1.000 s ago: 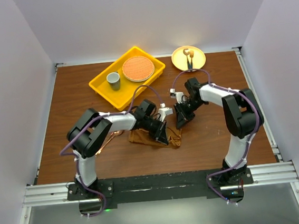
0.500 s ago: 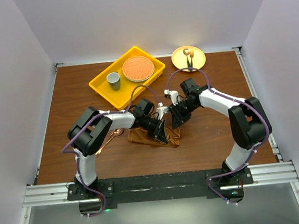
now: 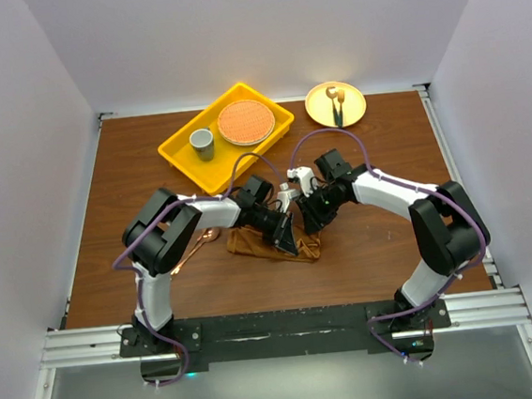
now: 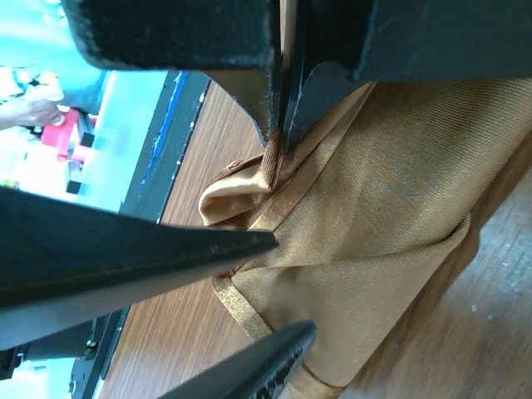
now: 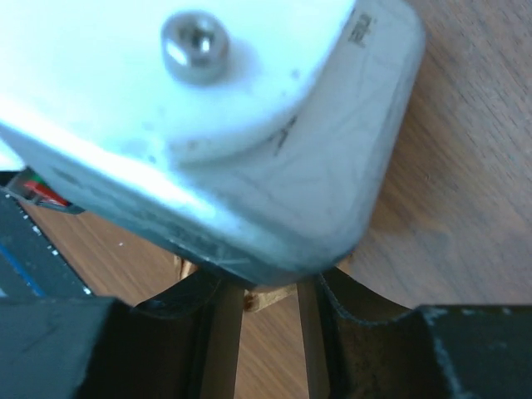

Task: Fold the napkin into a case and place the utensils inside
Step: Stuff the top corner of the smaller-rectangle-folded napkin into the folded napkin.

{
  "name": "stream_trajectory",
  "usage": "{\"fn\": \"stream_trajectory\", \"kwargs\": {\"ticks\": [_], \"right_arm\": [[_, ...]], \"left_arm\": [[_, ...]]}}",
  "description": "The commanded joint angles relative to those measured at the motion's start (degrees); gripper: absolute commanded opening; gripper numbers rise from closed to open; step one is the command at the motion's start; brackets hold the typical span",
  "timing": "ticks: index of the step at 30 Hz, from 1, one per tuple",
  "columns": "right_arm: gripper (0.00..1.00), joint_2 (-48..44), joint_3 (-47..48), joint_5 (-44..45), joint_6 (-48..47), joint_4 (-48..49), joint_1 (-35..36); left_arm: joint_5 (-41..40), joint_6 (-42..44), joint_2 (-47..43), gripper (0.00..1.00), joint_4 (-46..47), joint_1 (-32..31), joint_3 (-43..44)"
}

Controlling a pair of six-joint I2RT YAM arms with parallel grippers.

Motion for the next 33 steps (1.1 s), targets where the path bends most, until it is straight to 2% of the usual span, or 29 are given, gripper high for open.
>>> {"fn": "stream_trajectory", "kwargs": {"ticks": [1, 8, 14, 27, 30, 31, 33], "right_arm": [[0.35, -3.4, -2.0, 2.2, -0.5, 4.6, 0.6], [0.35, -3.1, -3.6, 3.5, -2.0, 6.0, 1.2], [0.29, -2.9, -3.4, 4.3, -2.2, 6.5, 2.1], [0.29, -2.3, -3.6, 5.9, -3.4, 5.5, 3.5], [0.23, -2.1, -3.4, 6.0, -3.5, 5.2, 3.8], [0.16, -2.2, -3.4, 6.0, -3.6, 5.3, 3.7], [0.1, -2.3, -3.2, 6.2, -3.6, 5.2, 3.9]], "left_arm": [[-0.7, -0.6, 2.0, 0.0, -0.5, 0.9, 0.9], [-0.7, -0.8, 2.5, 0.0, -0.6, 1.1, 1.1], [-0.6, -0.9, 2.8, 0.0, -1.0, 1.2, 1.6], [-0.3, -1.5, 3.5, 0.0, -0.8, 1.8, 1.7], [-0.3, -1.5, 3.6, 0.0, -0.8, 2.0, 1.7], [-0.3, -1.5, 3.6, 0.0, -0.8, 2.0, 1.8], [-0.3, -1.4, 3.5, 0.0, -0.9, 2.0, 1.9]]}}
